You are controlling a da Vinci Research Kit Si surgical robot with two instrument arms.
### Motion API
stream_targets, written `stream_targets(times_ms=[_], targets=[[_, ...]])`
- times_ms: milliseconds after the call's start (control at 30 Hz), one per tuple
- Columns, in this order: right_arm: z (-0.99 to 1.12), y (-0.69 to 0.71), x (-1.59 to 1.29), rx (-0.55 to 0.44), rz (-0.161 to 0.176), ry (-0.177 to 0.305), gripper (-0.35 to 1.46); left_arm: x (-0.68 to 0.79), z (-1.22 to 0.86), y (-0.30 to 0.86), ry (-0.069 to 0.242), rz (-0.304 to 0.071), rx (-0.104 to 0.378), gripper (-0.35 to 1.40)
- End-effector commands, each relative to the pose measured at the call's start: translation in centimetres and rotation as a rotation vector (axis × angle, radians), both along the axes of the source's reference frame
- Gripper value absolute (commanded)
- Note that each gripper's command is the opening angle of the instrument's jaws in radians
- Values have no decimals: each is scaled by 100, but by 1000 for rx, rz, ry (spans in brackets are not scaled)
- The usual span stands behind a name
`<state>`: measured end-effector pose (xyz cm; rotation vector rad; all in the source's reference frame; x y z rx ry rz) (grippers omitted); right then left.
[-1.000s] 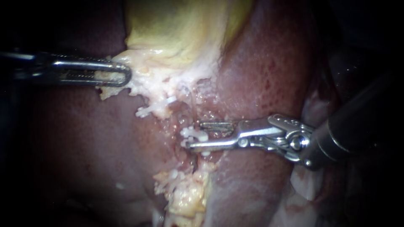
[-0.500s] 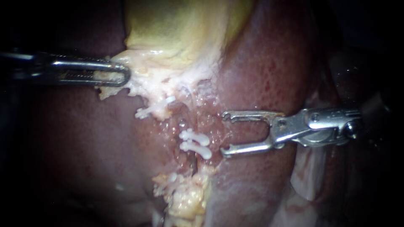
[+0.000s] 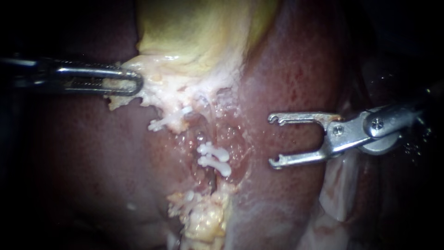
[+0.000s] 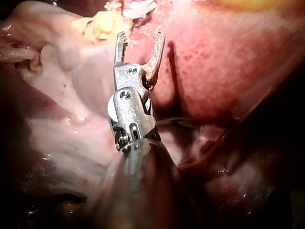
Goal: Going back second clip right tube
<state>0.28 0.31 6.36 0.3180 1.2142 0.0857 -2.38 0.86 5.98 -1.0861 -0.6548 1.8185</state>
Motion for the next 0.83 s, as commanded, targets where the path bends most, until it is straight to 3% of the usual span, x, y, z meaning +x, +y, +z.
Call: stream_targets(times_ms=[33,267,433,833], targets=[[0,0,0,-4,-2,1,50,-3,5,-2,3,-2,-3,-35],[0,-1,0,-4,-2,1,50,-29,33,-12,-1,8,-2,-35],[0,-1,0,-9,-4,2,50,-45,50,-9,-3,17,0,-35],[-1,-2,0,-9,-4,2,50,-46,59,-5,-4,20,-1,-35]])
